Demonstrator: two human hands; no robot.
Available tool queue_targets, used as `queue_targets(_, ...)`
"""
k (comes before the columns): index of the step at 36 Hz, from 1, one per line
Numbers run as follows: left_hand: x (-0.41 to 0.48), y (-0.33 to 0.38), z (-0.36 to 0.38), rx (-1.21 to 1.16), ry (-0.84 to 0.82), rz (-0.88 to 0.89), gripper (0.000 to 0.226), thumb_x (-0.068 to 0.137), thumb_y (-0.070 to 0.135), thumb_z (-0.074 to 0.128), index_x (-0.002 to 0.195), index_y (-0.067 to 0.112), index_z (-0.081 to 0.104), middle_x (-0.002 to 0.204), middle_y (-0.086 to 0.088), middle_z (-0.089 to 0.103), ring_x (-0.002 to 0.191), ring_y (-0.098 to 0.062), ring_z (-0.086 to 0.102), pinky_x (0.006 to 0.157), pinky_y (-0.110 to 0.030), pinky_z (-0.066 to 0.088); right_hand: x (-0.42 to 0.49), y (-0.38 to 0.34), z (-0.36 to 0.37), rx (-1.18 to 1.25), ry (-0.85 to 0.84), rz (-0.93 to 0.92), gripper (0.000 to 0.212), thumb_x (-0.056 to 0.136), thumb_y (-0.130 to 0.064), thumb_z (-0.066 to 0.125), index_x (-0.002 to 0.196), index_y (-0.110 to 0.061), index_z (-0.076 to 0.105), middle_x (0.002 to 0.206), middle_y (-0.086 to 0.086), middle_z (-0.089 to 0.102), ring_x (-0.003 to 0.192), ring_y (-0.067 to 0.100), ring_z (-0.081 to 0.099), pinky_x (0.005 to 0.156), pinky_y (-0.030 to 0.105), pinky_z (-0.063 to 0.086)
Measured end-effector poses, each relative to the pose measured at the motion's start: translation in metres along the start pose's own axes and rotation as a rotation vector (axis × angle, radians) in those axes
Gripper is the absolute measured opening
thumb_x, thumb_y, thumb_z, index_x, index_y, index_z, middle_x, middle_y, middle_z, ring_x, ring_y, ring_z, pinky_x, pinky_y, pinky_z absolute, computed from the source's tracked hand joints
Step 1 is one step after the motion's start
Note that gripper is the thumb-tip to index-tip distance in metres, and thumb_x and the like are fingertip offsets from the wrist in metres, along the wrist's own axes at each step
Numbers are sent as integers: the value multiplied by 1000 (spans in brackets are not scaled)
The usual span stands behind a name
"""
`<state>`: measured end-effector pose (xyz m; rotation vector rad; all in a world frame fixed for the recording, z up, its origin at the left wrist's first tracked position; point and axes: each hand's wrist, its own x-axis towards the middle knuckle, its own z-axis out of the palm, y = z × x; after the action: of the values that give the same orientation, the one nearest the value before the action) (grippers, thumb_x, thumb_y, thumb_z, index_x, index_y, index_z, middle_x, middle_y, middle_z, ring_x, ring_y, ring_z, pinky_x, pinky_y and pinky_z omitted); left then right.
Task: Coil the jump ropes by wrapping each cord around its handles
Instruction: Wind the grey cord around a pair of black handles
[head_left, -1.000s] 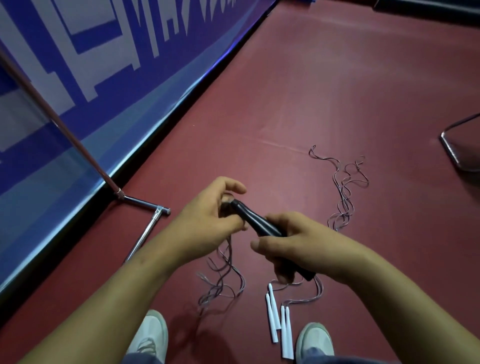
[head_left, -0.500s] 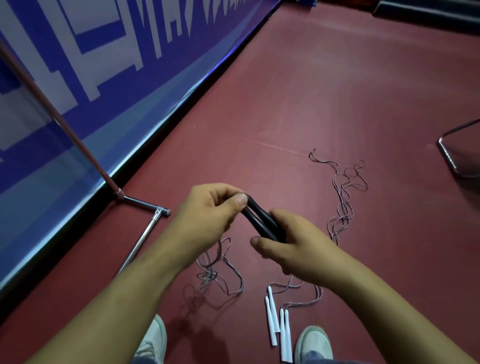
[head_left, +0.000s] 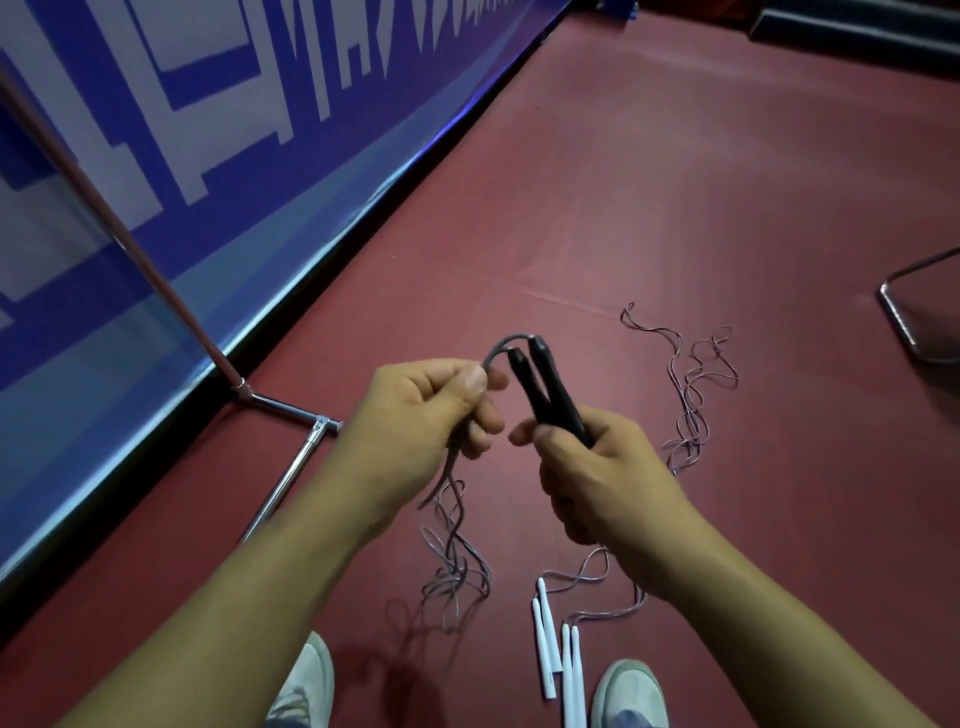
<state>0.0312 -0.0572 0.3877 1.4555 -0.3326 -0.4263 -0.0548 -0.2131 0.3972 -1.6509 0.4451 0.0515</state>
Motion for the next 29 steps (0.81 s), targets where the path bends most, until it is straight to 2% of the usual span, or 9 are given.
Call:
queue_targets(4,-8,-14,16,217,13,-2,21,104,15,55,101,19,75,65,1,66,55,-12,55,59,-27,48,5,-4,4,190,61,71,14,97,-7,47,85,-11,52,49,-4,30,41,11,19,46,19,16)
queue_targets(8,-22,-20,33,407,-57,87,27,103,19,54,105,38,72,65,3,62,49,-6,44,50,-25,40,12,-6,3,305,129,80,17,95,-5,44,80,-13,47,56,2,27,43,12,17,45,19,17)
queue_targets(10,-23,-17,35,474,-56,143,26,103,18,54,111,32,75,66,-3,63,45,-1,43,49,-14,34,13,-6,3,327,140,80,15,95,-5,44,81,-11,47,60,6,29,44,13,17,46,20,18)
queue_targets(12,-20,-15,34,501,-63,161,27,103,17,54,113,31,75,68,-4,64,46,1,46,50,-13,35,14,-7,4,359,148,100,19,97,-9,44,78,-13,47,62,6,35,45,14,19,45,21,19)
queue_targets(18,-31,-24,42,578,-131,263,24,100,21,51,108,28,73,63,0,62,46,-7,45,51,-22,39,20,-10,1,492,208,132,19,102,-23,54,90,-9,52,70,7,44,44,12,34,39,24,29)
queue_targets(21,-33,-25,46,632,-109,307,35,96,25,49,125,26,69,63,2,59,54,-13,53,54,-30,46,19,-12,0,536,230,168,35,103,-27,52,77,-5,57,84,16,44,43,13,33,38,24,28)
queue_targets(24,-36,-20,49,647,-133,358,44,94,24,57,138,18,61,66,15,47,60,-5,49,59,-14,36,19,-15,1,544,253,139,32,103,-24,51,76,-8,56,74,15,45,44,14,33,39,24,30)
queue_targets(27,-38,-18,49,719,-127,383,54,90,33,63,141,16,58,66,15,39,60,-4,43,60,-16,32,20,-16,3,574,256,135,23,104,-27,52,90,-10,59,63,3,52,45,13,40,41,20,39)
queue_targets(29,-37,-18,49,766,-108,406,58,90,35,63,144,15,54,67,16,37,62,-8,40,60,-21,35,20,-17,2,629,247,167,29,103,-37,54,95,-10,61,62,1,55,47,13,48,44,19,45)
